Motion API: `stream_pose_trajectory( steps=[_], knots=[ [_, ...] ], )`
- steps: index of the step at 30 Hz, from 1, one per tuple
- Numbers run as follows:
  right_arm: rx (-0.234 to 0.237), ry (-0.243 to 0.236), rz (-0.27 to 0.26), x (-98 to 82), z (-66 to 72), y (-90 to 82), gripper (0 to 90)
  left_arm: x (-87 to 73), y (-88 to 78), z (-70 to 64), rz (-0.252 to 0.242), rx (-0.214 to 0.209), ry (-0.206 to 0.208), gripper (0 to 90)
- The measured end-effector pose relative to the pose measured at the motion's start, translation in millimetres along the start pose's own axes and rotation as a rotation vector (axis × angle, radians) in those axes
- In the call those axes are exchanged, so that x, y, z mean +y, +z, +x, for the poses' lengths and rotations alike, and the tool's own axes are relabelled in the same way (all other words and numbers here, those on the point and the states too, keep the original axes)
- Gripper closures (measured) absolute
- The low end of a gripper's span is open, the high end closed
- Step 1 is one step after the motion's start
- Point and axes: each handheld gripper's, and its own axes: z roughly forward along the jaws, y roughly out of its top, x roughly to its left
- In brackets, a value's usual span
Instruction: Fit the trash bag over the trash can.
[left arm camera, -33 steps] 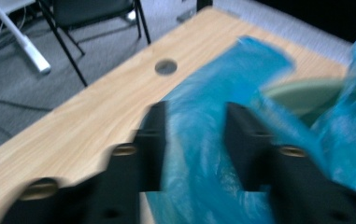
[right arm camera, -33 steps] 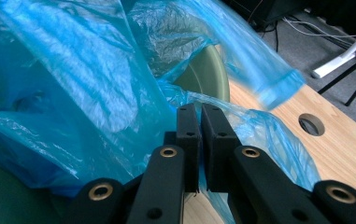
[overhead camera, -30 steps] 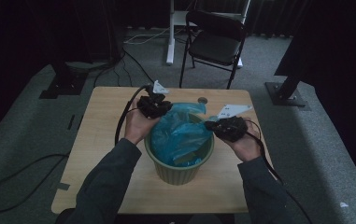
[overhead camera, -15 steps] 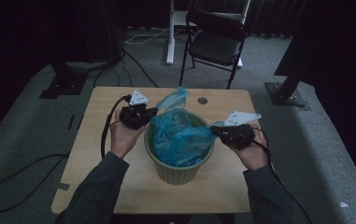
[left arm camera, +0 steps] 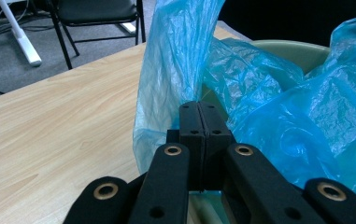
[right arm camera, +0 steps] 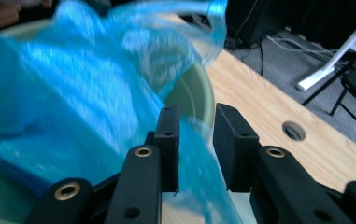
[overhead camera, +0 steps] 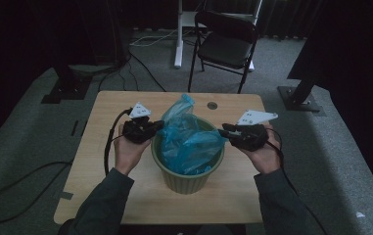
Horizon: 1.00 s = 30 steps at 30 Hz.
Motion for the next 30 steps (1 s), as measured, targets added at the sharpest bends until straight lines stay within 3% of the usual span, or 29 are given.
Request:
stream_pose_trajectory(
  steps=[5,14,30],
  knots=[
    [0.023,0.03,-0.033,11.5,-9.8,7.9,68.9,1.0,1.5,-0.3,0.002,0.001,0.004,89.2],
    [0.062,0.048,-0.047,18.8,-25.3,31.8,70.0,1.7,1.8,-0.9,-0.003,0.002,0.009,89.2],
    [0.125,0.009,0.013,27.7,-29.2,66.9,80.8,3.8,5.2,-1.4,-0.004,0.002,0.019,89.3]
  ],
)
